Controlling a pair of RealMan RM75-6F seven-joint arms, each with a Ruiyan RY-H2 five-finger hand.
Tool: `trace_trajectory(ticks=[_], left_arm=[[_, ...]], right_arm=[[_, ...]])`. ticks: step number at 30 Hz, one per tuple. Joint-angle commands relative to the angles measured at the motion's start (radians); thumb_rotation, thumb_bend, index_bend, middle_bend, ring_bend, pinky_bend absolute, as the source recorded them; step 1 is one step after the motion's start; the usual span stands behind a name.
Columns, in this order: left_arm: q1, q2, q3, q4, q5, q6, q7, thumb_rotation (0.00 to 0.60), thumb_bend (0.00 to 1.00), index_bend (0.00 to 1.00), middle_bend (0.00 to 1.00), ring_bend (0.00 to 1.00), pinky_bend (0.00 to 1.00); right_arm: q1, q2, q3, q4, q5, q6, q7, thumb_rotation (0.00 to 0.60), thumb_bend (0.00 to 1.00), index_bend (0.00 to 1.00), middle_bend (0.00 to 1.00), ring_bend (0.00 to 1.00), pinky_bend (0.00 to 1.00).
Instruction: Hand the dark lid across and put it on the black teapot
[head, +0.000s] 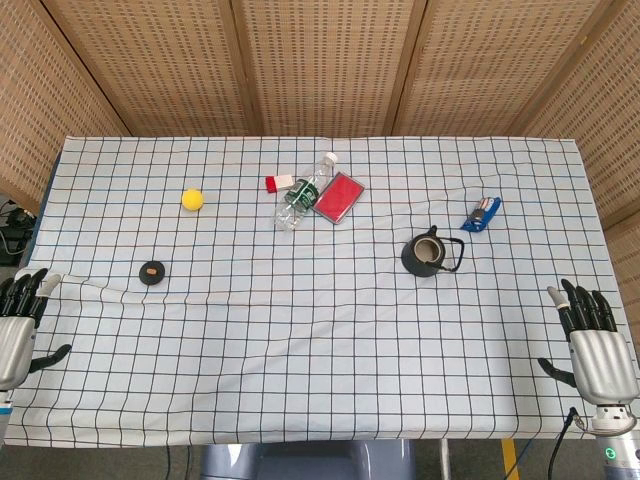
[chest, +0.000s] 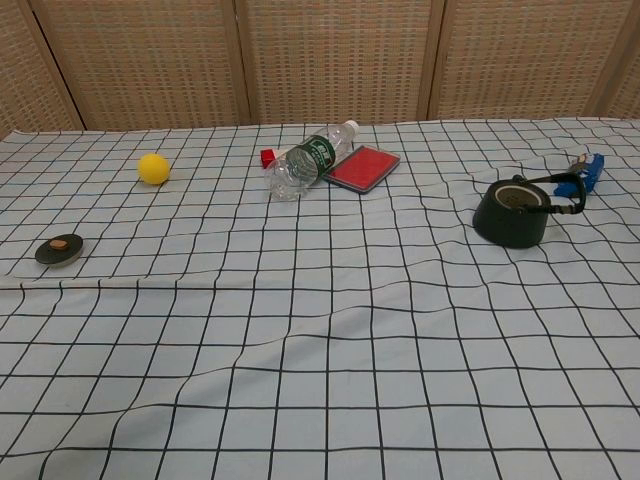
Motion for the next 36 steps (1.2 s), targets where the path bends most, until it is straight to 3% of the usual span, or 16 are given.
trace_trajectory(ticks=[1, 14, 19, 25, 30, 36], left_arm=[[0.001, 0.001, -0.001, 0.000, -0.001, 0.002, -0.004, 0.600, 0.02, 0.00, 0.00, 0.00, 0.00], [-0.011, -0.004, -0.007, -0.009, -0.010, -0.016, 0.013, 0.600, 0.02, 0.00, 0.00, 0.00, 0.00], [-0.039, -0.004, -0.027, -0.018, -0.046, -0.063, 0.014, 0.600, 0.07, 0.00, 0.00, 0.00, 0.00], [-0.137, 0.004, -0.096, -0.041, -0.157, -0.192, 0.112, 0.600, 0.07, 0.09, 0.00, 0.00, 0.00], [-0.240, -0.020, -0.149, -0.021, -0.282, -0.325, 0.201, 0.600, 0.16, 0.24, 0.00, 0.00, 0.00], [-0.328, -0.067, -0.169, 0.030, -0.409, -0.427, 0.310, 0.600, 0.16, 0.28, 0.00, 0.00, 0.00]], right_arm=[[-0.001, 0.002, 0.000, -0.001, -0.001, 0.002, 0.003, 0.600, 0.16, 0.00, 0.00, 0.00, 0.00], [0.003, 0.009, 0.001, 0.005, 0.012, -0.017, 0.021, 0.600, 0.16, 0.00, 0.00, 0.00, 0.00], [0.009, 0.005, 0.003, 0.011, 0.024, -0.032, 0.016, 0.600, 0.16, 0.00, 0.00, 0.00, 0.00], [0.014, 0.003, 0.008, 0.014, 0.026, -0.033, 0.017, 0.600, 0.16, 0.00, 0.00, 0.00, 0.00], [0.013, 0.005, 0.009, 0.017, 0.029, -0.031, 0.022, 0.600, 0.16, 0.00, 0.00, 0.00, 0.00], [0.011, 0.007, 0.012, 0.024, 0.039, -0.032, 0.031, 0.600, 0.16, 0.00, 0.00, 0.00, 0.00]])
